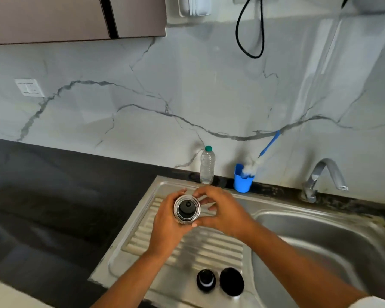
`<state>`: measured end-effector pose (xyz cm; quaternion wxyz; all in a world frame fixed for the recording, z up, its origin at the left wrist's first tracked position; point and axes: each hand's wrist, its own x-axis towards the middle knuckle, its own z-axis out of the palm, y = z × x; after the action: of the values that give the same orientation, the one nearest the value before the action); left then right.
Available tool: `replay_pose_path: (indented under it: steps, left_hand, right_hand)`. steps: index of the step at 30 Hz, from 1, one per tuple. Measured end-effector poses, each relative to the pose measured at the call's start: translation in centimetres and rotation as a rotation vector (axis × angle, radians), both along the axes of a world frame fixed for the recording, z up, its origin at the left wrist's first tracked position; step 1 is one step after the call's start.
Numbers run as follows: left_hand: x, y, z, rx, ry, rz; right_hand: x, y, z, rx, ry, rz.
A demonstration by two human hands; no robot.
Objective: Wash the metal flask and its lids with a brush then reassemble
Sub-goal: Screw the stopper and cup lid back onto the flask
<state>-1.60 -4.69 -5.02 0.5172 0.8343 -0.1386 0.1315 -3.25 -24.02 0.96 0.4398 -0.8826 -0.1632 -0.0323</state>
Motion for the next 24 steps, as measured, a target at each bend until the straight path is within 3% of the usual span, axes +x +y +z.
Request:
replay_pose_path:
  steps: [14,24]
  left_hand:
    - [3.8,0.6,-1.1,0.035,0.054,-0.122]
    - [3.8,-1.2,-2.8,0.042,0.220,-0.150]
  right_hand:
    - [1.7,1.4,-1.1,0.027,0.120,-0.165]
    - [2.9,-0.4,-3.5,0.012,0.201,-0.132]
